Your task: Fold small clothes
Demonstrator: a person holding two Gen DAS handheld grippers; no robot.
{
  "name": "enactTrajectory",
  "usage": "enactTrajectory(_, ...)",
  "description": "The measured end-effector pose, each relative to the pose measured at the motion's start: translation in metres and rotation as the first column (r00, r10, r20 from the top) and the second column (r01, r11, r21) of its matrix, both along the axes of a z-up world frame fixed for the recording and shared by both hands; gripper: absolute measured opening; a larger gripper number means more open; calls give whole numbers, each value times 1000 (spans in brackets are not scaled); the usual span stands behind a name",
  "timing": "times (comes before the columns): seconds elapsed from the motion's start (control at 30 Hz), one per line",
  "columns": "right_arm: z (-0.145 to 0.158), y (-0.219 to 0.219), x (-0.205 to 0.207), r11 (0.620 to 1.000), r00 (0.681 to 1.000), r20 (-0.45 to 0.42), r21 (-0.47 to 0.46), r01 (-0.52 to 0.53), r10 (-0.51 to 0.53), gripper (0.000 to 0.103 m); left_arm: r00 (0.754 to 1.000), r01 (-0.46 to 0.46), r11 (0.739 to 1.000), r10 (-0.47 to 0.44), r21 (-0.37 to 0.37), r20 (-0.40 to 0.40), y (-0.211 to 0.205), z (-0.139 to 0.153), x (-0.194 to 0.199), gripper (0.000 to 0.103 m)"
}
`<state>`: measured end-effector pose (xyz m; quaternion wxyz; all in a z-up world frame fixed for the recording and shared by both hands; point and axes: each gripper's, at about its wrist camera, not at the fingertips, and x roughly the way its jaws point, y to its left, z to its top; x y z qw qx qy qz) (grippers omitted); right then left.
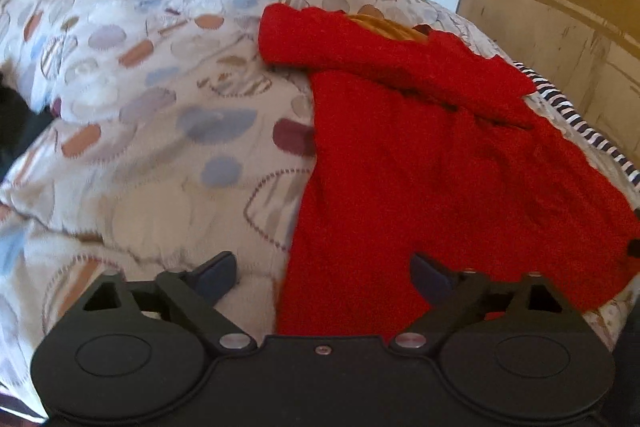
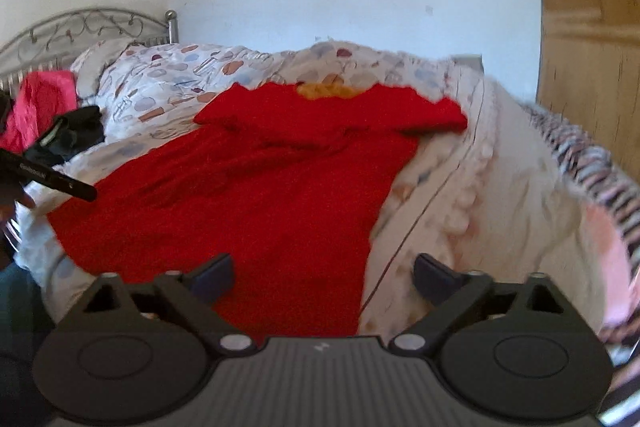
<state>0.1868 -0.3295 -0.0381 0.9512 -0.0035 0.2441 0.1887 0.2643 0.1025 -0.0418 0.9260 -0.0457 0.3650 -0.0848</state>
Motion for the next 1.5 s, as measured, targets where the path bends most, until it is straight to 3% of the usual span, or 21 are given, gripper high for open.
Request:
enactTrajectory(0.13,0,-4,-5,996,1000,-24,90,19,-17,64,1000,10,1000,-10,-19,-9,2,-1,-8,76)
enactTrajectory(0.2,-1,-5,-4,993,999,-45,112,28,-24,59,999,15,1000,-16,-19,-30,0,-3,-10,67)
enactTrajectory(0.27,-2,-5,-6,993,998,-51,109,37,-32,50,998,-11,1000,11,12,-64,-4,-6,-9,43)
enactTrajectory(0.33,0,-6,-6,992,997,-63,111,56,-49,20,996,-39,999,42,33,-78,-5,-6,-9,30)
enactTrajectory(0.37,2,-9,-5,990,995,-75,127,67,-58,18,996,-55,998,57,22,-71,-4,-3,-10,15)
enactTrajectory(0.47,14,-19,-10,975,996,-73,212,64,-50,10,992,-107,994,107,0,-60,-1,12,-14,9)
enactTrajectory(0.67,66,-47,-17,926,999,-32,375,47,-38,8,994,-104,984,107,-145,12,3,66,-38,7)
enactTrajectory(0.77,88,-58,-22,915,999,-14,400,44,-42,8,994,-91,978,101,-187,45,3,94,-50,6)
enactTrajectory(0.9,96,-64,-39,923,999,-16,381,48,-45,8,995,-80,972,92,-221,44,2,108,-71,6)
enactTrajectory(1.0,84,-66,-54,938,998,-35,341,65,-56,8,997,-64,974,70,-216,21,1,96,-92,6)
enactTrajectory(1.17,45,-54,-62,967,994,-85,239,94,-76,8,997,-72,979,68,-189,-24,-4,50,-99,7)
enactTrajectory(1.37,25,-37,-72,991,996,-57,117,71,-65,11,996,-86,985,84,-152,-14,-12,19,-101,9)
enactTrajectory(1.47,24,-31,-77,997,998,-13,37,65,-65,24,996,-85,987,84,-136,-19,-14,15,-100,19)
enactTrajectory(1.5,24,-28,-79,998,998,7,8,62,-62,34,996,-92,988,91,-124,-15,-14,15,-101,22)
